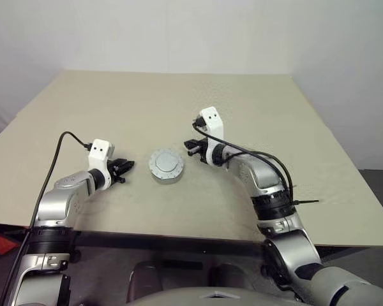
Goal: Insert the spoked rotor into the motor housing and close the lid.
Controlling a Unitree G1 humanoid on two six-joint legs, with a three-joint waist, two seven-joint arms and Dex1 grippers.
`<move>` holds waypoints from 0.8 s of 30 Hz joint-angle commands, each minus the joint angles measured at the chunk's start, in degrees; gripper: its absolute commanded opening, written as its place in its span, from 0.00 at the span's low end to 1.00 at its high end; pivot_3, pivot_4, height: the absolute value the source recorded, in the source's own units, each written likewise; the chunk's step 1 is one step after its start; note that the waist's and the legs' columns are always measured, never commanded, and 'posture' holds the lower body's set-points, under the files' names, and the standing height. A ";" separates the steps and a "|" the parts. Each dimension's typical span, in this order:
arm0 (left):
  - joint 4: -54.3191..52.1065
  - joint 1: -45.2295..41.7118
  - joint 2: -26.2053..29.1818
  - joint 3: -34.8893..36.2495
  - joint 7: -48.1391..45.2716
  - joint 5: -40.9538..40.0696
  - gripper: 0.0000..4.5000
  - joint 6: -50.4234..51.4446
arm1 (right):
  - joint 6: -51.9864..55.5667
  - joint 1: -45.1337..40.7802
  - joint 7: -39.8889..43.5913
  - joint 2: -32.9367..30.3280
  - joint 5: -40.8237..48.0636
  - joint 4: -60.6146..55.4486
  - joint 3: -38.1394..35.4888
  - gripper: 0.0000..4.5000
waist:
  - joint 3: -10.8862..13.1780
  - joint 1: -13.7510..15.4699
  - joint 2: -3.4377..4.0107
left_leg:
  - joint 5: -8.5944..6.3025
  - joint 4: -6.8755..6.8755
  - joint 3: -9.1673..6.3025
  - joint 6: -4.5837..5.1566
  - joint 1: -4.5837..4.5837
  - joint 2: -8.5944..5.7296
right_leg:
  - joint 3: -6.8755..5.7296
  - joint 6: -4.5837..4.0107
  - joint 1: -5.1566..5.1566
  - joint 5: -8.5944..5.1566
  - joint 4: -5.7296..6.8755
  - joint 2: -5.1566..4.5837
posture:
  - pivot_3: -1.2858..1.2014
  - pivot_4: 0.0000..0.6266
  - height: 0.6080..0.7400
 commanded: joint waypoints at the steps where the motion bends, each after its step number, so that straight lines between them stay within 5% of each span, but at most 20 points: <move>1: -1.02 -1.58 0.38 0.74 -0.02 -0.06 0.38 -0.98 | -6.24 -1.19 -1.90 0.78 1.05 -3.92 -3.11 0.00 | 0.00 -0.03 0.00 | 0.05 -0.07 0.00 -0.08 0.02 0.00 | 0.00 0.02 -0.01 -0.01 0.00 0.01 | 0.52 0.00 1.00; 7: -0.02 -2.30 0.31 0.14 -0.45 0.14 0.38 -1.10 | -20.59 0.52 6.28 -2.19 0.86 -1.70 -0.13 0.00 | 0.00 0.12 -0.01 | 0.20 -0.44 0.00 -0.33 0.12 -0.08 | 0.00 0.07 -0.01 -0.04 -0.08 0.00 | 0.52 0.00 1.00; 14: -0.15 -2.50 0.85 0.03 -0.83 0.07 0.38 -0.52 | -20.69 2.26 14.32 -2.28 1.43 2.44 6.11 0.00 | -0.01 -0.07 -0.01 | 0.20 -0.58 0.00 -0.32 0.11 -0.08 | 0.00 -0.25 -0.01 0.12 -0.17 0.02 | 0.52 0.00 1.00; 24: -2.22 -0.65 1.28 1.03 -0.10 -0.36 0.38 0.54 | -22.75 -1.47 13.77 -0.70 -2.81 16.58 8.77 0.00 | -0.01 -0.02 -0.02 | 0.20 -0.58 0.00 -0.31 0.08 -0.10 | 0.00 -0.26 -0.01 0.13 -0.19 0.00 | 0.52 0.00 1.00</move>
